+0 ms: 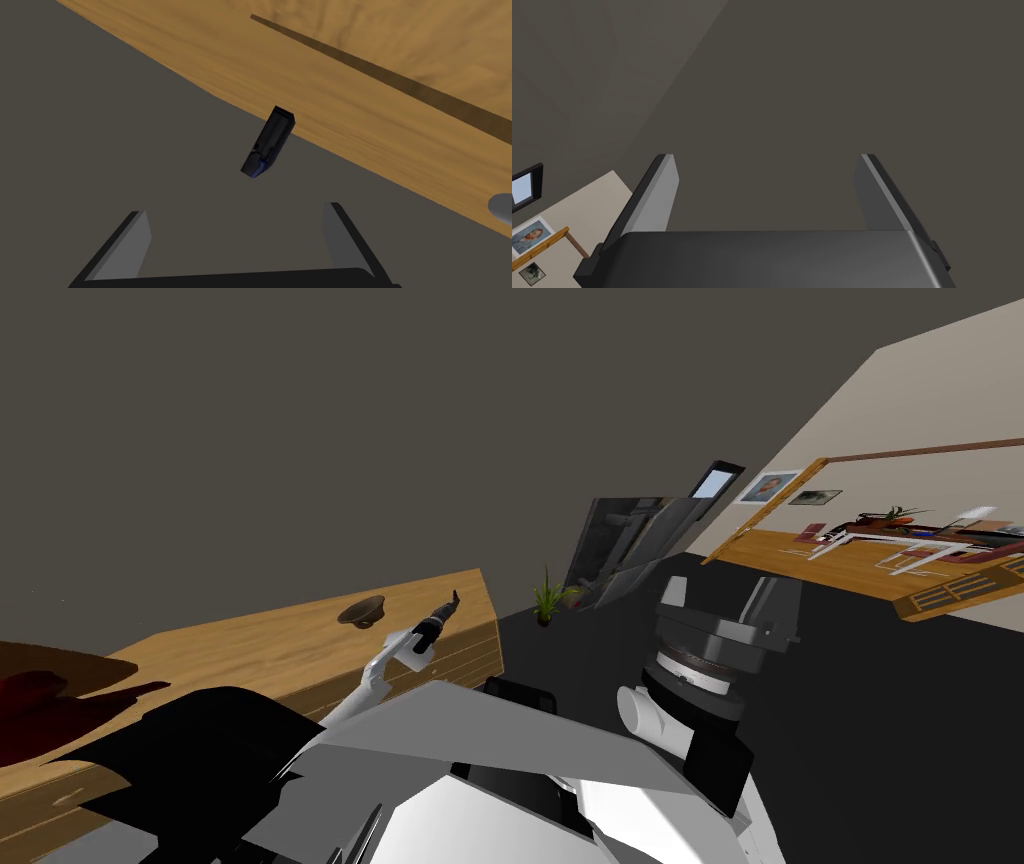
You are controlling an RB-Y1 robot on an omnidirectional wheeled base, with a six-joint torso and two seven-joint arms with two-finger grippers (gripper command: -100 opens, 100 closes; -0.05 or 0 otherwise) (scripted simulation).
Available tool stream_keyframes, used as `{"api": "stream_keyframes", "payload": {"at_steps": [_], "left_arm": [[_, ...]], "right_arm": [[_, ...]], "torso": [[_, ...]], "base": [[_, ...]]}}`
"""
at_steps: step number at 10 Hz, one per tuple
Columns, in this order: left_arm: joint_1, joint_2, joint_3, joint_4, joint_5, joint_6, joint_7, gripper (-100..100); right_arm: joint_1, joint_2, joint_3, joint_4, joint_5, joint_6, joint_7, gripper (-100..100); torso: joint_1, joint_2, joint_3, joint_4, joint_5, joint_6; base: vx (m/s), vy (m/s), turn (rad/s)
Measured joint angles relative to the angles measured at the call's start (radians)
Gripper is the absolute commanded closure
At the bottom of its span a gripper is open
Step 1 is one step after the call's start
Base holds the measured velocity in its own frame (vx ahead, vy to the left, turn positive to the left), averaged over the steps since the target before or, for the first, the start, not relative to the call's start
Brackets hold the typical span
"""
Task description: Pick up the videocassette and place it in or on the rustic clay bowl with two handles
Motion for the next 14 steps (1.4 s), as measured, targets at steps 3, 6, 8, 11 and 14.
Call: {"api": "stream_keyframes", "payload": {"at_steps": [3, 6, 8, 11, 14], "left_arm": [[-0.037, 0.044, -0.014, 0.081, -0.049, 0.083, -0.014, -100], [-0.031, 0.094, -0.013, 0.108, -0.075, 0.151, -0.021, -100], [-0.036, 0.134, -0.015, 0.136, -0.094, 0.204, -0.027, -100], [-0.042, 0.181, -0.017, 0.177, -0.126, 0.268, -0.034, -100], [-0.044, 0.216, -0.019, 0.192, -0.137, 0.312, -0.041, 0]], "right_arm": [[0.000, 0.000, 0.000, 0.000, 0.000, 0.000, 0.000, 0], [0.000, 0.000, 0.000, 0.000, 0.000, 0.000, 0.000, 0], [0.000, 0.000, 0.000, 0.000, 0.000, 0.000, 0.000, 0], [0.000, 0.000, 0.000, 0.000, 0.000, 0.000, 0.000, 0], [0.000, 0.000, 0.000, 0.000, 0.000, 0.000, 0.000, 0]], "torso": [[-0.002, -0.001, -0.001, 0.000, 0.000, 0.000], [0.001, 0.001, 0.001, 0.000, 0.000, 0.000], [-0.001, 0.001, 0.000, 0.000, 0.000, 0.000], [0.000, 0.001, 0.000, 0.000, 0.000, 0.000], [0.003, 0.003, 0.001, 0.001, 0.001, 0.000]], "base": [[0.059, -0.097, -0.100], [0.030, -0.067, -0.055], [0.046, -0.082, -0.066], [0.038, -0.065, -0.054], [0.011, -0.021, -0.025]]}}
